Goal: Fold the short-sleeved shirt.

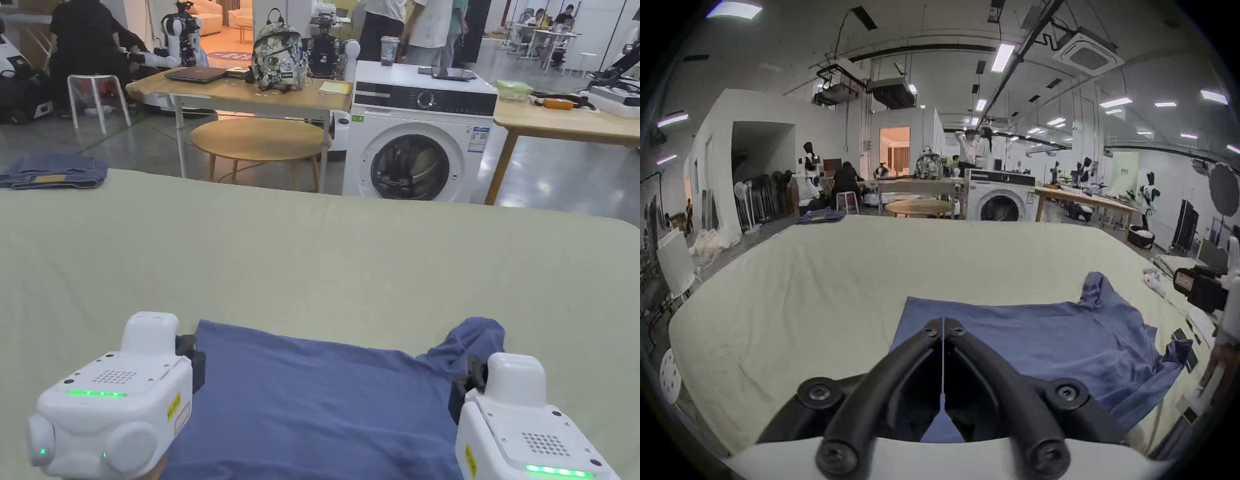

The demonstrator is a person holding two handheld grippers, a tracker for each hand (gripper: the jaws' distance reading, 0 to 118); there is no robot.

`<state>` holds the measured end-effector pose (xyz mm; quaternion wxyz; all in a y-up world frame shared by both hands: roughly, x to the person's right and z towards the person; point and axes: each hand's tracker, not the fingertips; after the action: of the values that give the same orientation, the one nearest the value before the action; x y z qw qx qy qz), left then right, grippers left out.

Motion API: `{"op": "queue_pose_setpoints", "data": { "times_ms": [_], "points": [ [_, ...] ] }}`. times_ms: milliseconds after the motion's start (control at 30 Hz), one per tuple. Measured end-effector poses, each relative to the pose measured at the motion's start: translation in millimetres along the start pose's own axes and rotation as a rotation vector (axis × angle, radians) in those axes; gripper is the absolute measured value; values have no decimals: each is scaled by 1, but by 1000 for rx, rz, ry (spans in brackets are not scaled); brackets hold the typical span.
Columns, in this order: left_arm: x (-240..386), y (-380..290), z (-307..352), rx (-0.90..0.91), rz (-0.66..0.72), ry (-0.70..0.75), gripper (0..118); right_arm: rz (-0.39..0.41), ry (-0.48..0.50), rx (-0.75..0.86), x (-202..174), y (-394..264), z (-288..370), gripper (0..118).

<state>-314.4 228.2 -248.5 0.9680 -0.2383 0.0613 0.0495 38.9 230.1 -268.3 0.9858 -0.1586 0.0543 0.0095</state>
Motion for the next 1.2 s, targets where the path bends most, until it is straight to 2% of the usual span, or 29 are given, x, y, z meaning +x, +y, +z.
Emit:
{"op": "queue_pose_setpoints", "data": {
  "times_ms": [433,467,500,533,567,600,633,700,767,867,900,1000,1033,1200],
  "points": [
    [-74,65,-221,-428,138,-98,0,15,-15,-169,26,-33,-67,0],
    [-75,68,-234,-460,135,-98,3,16,-14,-176,28,-36,-70,0],
    [-75,69,-246,-490,123,-93,17,16,-12,-182,31,-38,-73,0],
    [-75,69,-256,-512,105,-96,44,17,-15,-191,33,-41,-75,0],
    [-74,67,-265,-519,90,-91,62,21,-19,-199,35,-44,-76,0],
    [-65,66,-262,-531,78,-68,77,23,-22,-208,37,-46,-78,0],
    [-63,64,-268,-554,70,-60,78,21,-24,-215,40,-48,-80,0],
    [-60,56,-283,-631,58,0,78,19,-32,-229,44,-53,-82,0],
    [-50,46,-280,-675,31,34,69,19,-41,-240,48,-56,-82,0],
    [-38,47,-267,-602,-9,39,61,14,-52,-251,53,-59,-81,0],
    [-34,46,-264,-586,-26,30,53,11,-58,-253,54,-60,-81,0],
    [-32,47,-265,-575,-40,18,8,1,-59,-264,56,-62,-82,0],
    [-31,48,-266,-575,-30,-5,0,-2,-59,-269,57,-62,-82,0],
    [-29,49,-251,-539,-45,3,0,-13,-66,-278,65,-53,-82,0]
  ]
}}
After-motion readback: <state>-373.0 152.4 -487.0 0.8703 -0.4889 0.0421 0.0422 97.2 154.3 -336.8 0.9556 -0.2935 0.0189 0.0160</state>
